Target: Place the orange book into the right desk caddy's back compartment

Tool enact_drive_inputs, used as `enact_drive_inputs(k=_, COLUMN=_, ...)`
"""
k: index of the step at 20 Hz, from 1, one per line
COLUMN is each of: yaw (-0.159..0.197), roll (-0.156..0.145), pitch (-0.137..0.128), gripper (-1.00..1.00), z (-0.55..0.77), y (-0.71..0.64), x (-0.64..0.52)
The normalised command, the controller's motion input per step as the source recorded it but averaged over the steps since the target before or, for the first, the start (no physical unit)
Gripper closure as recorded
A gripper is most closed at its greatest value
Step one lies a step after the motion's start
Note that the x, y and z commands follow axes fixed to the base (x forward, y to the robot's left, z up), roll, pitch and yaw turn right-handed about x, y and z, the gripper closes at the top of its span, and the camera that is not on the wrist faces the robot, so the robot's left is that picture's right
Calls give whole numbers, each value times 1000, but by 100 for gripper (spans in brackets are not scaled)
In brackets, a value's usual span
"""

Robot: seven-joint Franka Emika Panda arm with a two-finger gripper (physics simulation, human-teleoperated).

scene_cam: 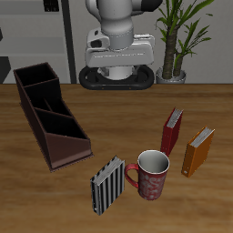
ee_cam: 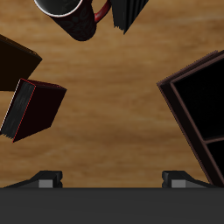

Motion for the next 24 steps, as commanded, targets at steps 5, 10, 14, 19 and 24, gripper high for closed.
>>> enact_drive_inputs(k=5, yaw=-6, roll=-4, pitch=-8, gripper=-100, z=57, y=110, x=37)
enact_drive_inputs(k=10, yaw=-40, roll=-40, pitch=-34, gripper=-100, z=150, y=409, x=96)
enact_drive_inputs(k=14, yaw=-32, roll=-22, pitch=-48, gripper=-100, z=75, y=392, x=100)
enact_drive_inputs(k=19, yaw=-38, roll=35, pitch=-9, gripper=-100, z=-1, y=656, x=189)
enact_drive_inputs(k=24, yaw=-54, roll=42, pitch=-21, gripper=-100, z=28, y=776, x=193)
